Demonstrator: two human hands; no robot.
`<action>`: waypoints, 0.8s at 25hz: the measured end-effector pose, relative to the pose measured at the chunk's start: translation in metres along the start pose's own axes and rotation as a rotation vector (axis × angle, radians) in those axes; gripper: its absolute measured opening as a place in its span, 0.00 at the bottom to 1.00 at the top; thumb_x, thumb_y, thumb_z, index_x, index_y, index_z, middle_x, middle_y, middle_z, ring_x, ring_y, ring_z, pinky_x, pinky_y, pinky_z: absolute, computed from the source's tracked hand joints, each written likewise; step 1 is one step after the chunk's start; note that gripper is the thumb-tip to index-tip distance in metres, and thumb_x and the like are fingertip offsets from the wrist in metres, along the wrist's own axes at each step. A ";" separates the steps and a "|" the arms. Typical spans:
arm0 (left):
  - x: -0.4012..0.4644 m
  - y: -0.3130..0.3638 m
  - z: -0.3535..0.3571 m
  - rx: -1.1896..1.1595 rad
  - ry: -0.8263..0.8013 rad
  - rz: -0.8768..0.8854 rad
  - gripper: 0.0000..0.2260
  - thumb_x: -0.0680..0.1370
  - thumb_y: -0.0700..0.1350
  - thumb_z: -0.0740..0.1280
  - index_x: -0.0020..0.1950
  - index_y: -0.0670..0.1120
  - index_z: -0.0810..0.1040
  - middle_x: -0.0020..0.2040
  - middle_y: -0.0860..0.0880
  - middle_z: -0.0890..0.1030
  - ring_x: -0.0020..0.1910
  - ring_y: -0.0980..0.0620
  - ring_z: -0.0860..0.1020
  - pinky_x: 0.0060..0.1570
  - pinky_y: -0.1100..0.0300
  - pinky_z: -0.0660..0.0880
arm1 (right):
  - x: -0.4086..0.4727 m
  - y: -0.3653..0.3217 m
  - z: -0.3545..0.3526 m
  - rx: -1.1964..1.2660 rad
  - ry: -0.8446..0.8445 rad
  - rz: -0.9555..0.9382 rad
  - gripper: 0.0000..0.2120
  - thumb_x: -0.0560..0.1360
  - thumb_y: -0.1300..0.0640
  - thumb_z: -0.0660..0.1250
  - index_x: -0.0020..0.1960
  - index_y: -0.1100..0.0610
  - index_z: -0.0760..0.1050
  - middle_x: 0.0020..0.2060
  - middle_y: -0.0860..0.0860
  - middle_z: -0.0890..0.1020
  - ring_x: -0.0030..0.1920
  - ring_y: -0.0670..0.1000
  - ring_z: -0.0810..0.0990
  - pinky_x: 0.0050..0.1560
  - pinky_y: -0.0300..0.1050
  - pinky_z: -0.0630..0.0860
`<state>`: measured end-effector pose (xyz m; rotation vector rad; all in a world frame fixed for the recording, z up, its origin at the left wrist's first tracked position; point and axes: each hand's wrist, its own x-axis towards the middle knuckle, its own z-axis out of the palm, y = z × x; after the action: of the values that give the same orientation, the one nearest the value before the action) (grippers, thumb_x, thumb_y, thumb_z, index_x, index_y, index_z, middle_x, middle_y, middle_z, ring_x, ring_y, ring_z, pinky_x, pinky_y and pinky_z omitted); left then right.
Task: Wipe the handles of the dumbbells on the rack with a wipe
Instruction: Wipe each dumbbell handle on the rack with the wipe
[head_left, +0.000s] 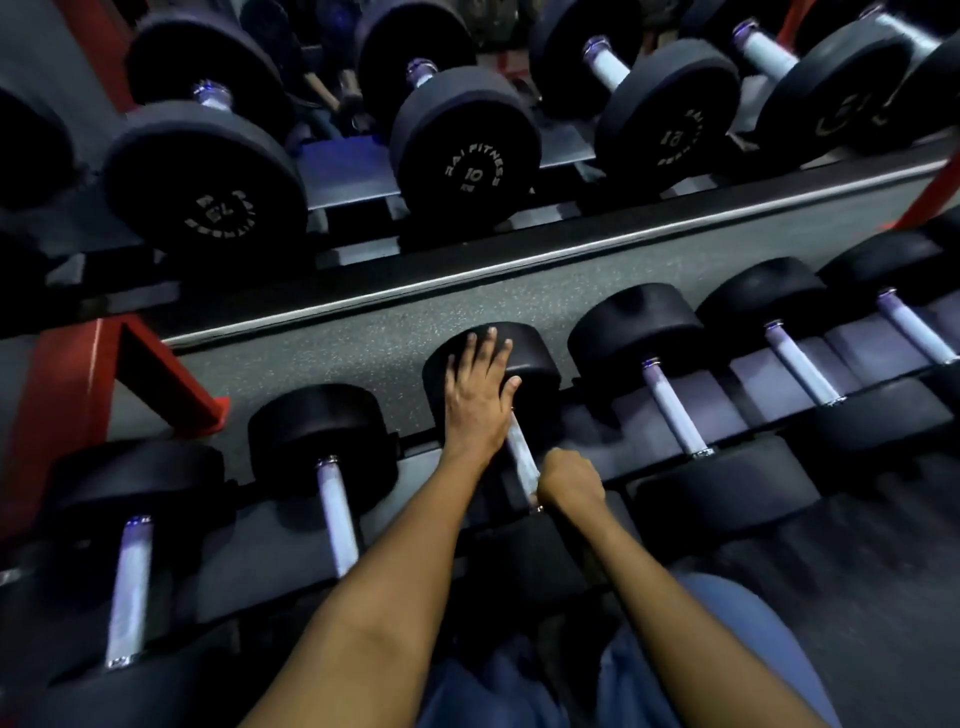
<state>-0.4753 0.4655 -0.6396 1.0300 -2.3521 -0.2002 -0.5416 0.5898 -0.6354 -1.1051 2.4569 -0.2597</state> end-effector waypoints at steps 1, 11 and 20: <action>0.000 0.000 0.001 -0.001 -0.003 0.006 0.23 0.81 0.49 0.60 0.76 0.49 0.64 0.78 0.49 0.58 0.78 0.48 0.52 0.76 0.46 0.47 | -0.001 0.000 0.000 -0.012 -0.003 0.008 0.15 0.74 0.62 0.64 0.60 0.63 0.74 0.60 0.59 0.77 0.62 0.58 0.75 0.56 0.47 0.73; -0.004 -0.005 0.003 -0.001 0.070 0.077 0.22 0.79 0.51 0.54 0.71 0.47 0.72 0.74 0.47 0.69 0.74 0.44 0.65 0.70 0.42 0.60 | 0.008 -0.003 -0.008 -0.183 -0.099 0.046 0.16 0.73 0.54 0.69 0.56 0.62 0.76 0.56 0.59 0.79 0.58 0.58 0.78 0.53 0.44 0.73; -0.039 -0.055 -0.061 0.063 0.285 -0.330 0.25 0.78 0.50 0.56 0.75 0.44 0.66 0.77 0.45 0.61 0.77 0.44 0.57 0.74 0.45 0.43 | 0.021 -0.004 -0.010 -0.325 -0.318 -0.003 0.16 0.73 0.50 0.69 0.54 0.62 0.78 0.52 0.60 0.81 0.53 0.56 0.80 0.42 0.42 0.72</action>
<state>-0.3857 0.4603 -0.6251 1.3773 -1.9366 -0.0941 -0.5563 0.5712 -0.6319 -1.1748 2.2567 0.3040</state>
